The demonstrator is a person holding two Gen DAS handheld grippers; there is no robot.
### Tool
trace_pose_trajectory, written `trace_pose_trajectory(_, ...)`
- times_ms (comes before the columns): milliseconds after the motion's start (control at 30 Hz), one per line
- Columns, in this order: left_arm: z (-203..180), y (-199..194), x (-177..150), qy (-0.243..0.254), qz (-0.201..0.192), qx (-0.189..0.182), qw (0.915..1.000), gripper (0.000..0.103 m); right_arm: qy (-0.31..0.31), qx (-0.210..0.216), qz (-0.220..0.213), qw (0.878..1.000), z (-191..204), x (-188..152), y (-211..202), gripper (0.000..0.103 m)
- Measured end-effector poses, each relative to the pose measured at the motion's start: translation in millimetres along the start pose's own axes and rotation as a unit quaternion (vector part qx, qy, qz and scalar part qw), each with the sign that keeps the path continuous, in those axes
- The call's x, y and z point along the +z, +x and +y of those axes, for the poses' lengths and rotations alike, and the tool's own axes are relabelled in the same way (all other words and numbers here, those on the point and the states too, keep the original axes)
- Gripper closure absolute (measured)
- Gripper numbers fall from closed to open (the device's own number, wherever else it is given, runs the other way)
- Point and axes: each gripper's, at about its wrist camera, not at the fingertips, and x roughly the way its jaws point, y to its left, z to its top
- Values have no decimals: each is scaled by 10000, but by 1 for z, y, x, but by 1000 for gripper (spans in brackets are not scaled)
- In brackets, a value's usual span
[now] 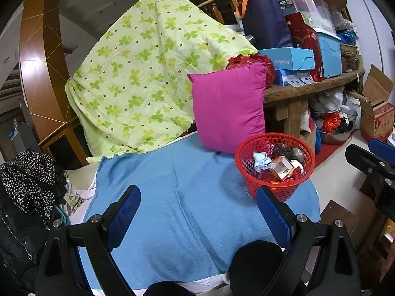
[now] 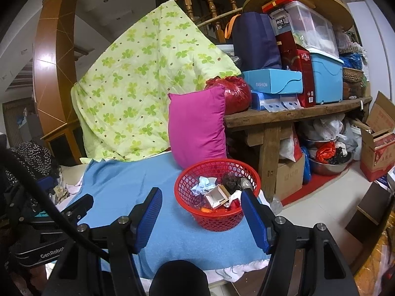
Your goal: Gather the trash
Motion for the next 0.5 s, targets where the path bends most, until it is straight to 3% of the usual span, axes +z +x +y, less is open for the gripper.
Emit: trace_pose_trajectory(500,1,-18,5,29,-203,52,9998,8,-87,-4,-126,9999,6,7,-16,33)
